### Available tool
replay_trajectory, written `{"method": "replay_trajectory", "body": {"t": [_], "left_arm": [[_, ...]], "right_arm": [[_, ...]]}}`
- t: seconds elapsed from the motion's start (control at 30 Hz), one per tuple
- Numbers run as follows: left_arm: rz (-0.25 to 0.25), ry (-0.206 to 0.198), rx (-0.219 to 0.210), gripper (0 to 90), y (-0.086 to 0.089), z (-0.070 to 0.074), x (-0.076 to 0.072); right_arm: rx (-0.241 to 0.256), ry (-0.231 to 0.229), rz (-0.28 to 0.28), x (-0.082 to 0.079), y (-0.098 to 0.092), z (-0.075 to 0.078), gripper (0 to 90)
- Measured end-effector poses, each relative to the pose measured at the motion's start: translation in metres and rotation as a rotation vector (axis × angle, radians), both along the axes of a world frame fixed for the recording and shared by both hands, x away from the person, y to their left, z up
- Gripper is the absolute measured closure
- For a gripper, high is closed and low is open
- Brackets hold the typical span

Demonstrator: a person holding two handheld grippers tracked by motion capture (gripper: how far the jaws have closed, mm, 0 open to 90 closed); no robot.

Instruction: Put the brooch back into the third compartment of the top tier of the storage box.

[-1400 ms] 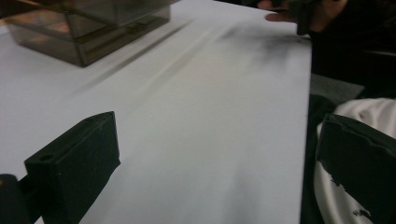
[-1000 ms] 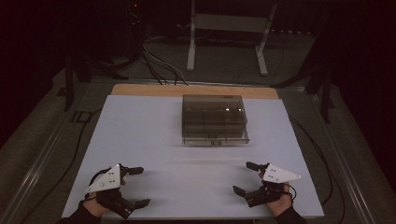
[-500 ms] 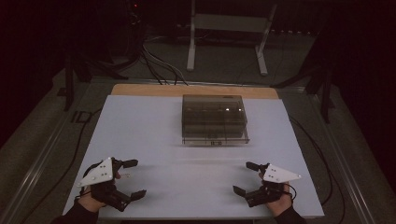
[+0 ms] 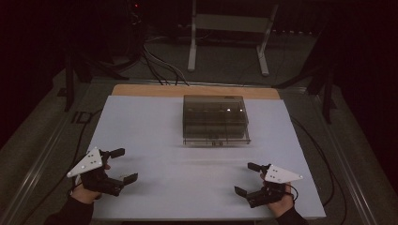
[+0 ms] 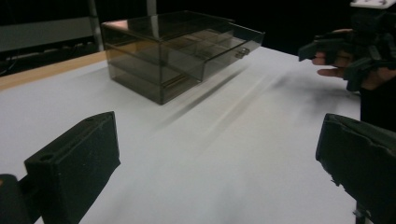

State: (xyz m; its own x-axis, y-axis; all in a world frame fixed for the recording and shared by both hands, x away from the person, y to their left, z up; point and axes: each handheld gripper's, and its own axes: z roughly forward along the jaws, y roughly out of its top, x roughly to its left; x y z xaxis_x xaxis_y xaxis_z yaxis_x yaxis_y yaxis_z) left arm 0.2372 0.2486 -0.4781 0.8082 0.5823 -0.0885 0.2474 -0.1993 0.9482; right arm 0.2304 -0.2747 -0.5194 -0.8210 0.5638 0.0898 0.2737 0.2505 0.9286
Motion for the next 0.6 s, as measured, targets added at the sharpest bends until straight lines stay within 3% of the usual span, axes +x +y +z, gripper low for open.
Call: {"method": "replay_trajectory", "body": {"t": [0.1, 0.27, 0.37, 0.43, 0.6], "left_arm": [[0.049, 0.009, -0.011, 0.6, 0.007, -0.003, 0.005], [0.078, 0.029, -0.004, 0.7, 0.014, -0.009, 0.009], [0.098, 0.077, 0.03, 1.2, 0.018, -0.012, 0.012], [0.102, 0.098, 0.08, 1.2, 0.019, -0.015, 0.013], [0.096, 0.158, 0.134, 1.3, 0.025, -0.028, 0.019]], "right_arm": [[-0.001, 0.002, -0.001, 0.001, 0.0, 0.0, 0.0], [0.0, 0.005, 0.002, 0.001, 0.0, 0.0, 0.0], [0.001, 0.008, 0.004, 0.001, 0.0, -0.001, 0.0], [0.0, 0.006, 0.003, 0.001, 0.0, -0.001, 0.0], [0.002, 0.009, 0.002, 0.001, 0.0, -0.001, 0.0]]}}
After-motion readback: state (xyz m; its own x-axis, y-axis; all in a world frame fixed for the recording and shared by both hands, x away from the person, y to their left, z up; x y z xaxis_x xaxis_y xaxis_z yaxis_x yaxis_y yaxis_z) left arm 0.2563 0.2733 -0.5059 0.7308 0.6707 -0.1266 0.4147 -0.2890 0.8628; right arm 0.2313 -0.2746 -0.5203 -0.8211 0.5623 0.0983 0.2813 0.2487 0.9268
